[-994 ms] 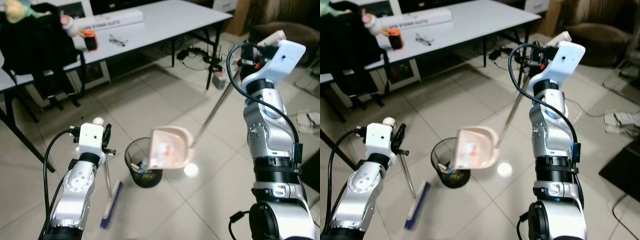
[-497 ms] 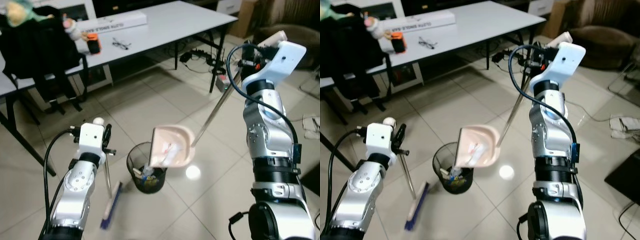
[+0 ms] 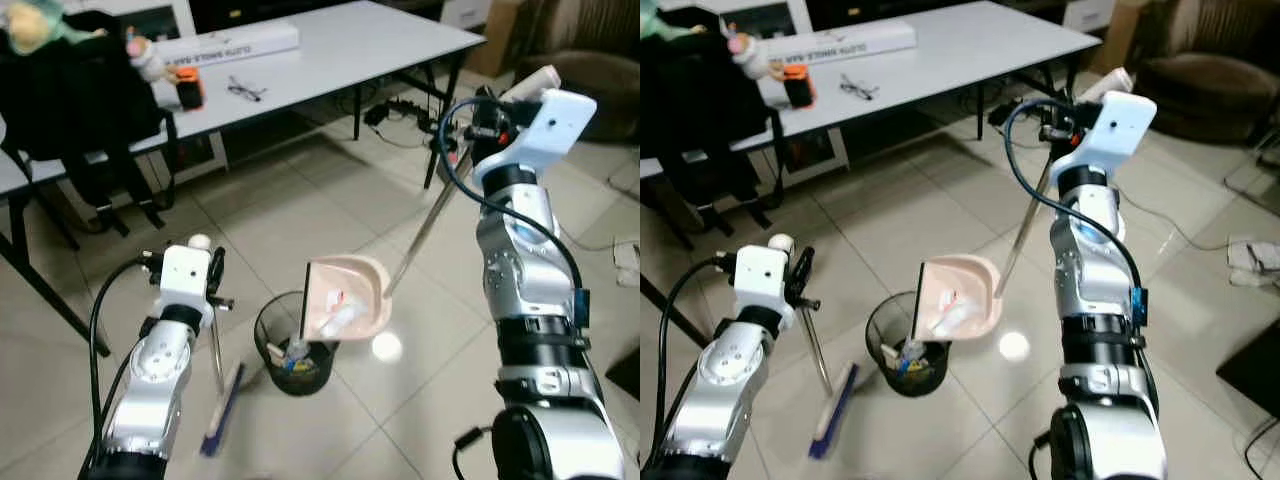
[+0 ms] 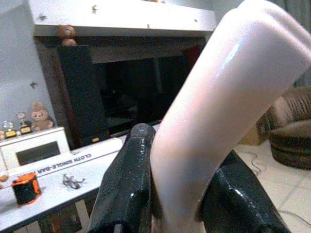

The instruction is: Sweep floor

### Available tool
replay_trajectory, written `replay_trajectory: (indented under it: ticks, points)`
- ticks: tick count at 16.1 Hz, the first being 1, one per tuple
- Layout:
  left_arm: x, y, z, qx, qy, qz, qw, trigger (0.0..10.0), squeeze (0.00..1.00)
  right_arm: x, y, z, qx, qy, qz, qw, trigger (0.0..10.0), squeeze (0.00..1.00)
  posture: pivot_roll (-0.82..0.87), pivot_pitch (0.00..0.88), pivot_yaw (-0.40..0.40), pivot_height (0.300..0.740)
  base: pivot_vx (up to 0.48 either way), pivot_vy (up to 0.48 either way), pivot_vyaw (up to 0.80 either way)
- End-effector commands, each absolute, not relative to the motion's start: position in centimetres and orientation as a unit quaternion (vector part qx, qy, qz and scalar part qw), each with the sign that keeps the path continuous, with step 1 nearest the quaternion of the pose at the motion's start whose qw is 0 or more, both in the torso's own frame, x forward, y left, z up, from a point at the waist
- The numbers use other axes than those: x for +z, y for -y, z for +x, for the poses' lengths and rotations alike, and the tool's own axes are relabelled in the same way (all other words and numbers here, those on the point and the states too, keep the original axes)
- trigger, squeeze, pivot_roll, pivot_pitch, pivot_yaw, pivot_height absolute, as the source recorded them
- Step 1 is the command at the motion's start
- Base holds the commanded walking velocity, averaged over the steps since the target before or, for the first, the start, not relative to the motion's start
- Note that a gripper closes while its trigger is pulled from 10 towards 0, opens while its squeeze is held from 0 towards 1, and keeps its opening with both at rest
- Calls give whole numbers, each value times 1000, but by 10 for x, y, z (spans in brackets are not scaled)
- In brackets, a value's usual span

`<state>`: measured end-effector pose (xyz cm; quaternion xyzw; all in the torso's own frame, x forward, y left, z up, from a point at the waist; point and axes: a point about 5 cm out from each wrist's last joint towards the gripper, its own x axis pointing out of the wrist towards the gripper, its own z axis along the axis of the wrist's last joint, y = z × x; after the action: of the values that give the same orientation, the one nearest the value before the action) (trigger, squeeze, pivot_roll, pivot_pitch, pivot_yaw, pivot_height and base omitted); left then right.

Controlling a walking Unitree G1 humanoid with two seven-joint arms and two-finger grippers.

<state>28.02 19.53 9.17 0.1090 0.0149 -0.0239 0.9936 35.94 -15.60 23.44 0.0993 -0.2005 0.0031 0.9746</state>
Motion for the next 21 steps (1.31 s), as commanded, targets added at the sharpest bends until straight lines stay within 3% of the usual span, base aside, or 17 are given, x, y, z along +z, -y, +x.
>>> replay_trajectory:
  ticks: [1, 8, 14, 18, 21]
  points:
    - [100, -199, 284, -15, 2, 122, 992, 10000, 0, 248, 144, 358, 27, 233, 112, 966, 10000, 0, -42, 0, 36, 740, 0, 0, 0]
    - [97, -197, 283, -16, -1, 119, 993, 10000, 0, 240, 106, 350, 102, 255, 26, 961, 10000, 0, -44, 0, 31, 740, 0, 0, 0]
    - [96, -194, 283, -22, -2, 125, 992, 10000, 0, 227, 55, 323, 229, 311, -67, 920, 10000, 0, -39, 0, 26, 740, 0, 0, 0]
    - [95, -194, 283, -22, -6, 125, 992, 10000, 0, 220, 42, 314, 276, 326, -106, 898, 10000, 0, -40, 0, 25, 740, 0, 0, 0]
    - [94, -193, 284, -25, -8, 125, 992, 10000, 0, 220, 42, 312, 283, 326, -79, 899, 10000, 0, -42, 0, 24, 740, 0, 0, 0]
